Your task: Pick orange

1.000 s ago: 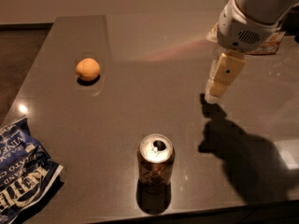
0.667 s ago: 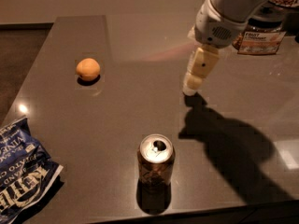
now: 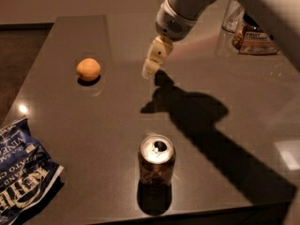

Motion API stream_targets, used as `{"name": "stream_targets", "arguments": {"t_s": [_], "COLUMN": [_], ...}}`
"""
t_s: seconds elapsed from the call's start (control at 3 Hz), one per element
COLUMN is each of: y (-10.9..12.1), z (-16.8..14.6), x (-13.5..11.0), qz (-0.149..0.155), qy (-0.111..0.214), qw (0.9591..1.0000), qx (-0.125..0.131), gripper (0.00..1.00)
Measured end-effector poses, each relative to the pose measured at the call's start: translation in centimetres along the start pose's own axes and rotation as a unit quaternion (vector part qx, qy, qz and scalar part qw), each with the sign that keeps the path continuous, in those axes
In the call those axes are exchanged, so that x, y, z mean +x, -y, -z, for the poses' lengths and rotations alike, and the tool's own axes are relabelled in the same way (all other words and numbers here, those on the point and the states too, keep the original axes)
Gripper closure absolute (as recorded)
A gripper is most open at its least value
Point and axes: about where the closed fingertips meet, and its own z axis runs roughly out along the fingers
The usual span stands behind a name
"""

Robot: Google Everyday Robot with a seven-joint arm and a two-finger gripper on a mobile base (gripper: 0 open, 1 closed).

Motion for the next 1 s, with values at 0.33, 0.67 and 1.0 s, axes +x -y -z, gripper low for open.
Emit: {"name": "stream_targets", "arguments": {"t_s": [0.33,0.67,1.0], "y": [0.7,-0.1,-1.9], "z": [-4.3,-6.7,-9.1], "x": [-4.5,-7.8,-11.2], "qz": [-0.028,-0.030,-0.011], "qy": [0.036,0.062,0.086], "qw": [0.9989,0.9974,0.9957], "qx": [-0.009,-0.019,-0.032], "gripper": [0.00,0.00,0.00]}}
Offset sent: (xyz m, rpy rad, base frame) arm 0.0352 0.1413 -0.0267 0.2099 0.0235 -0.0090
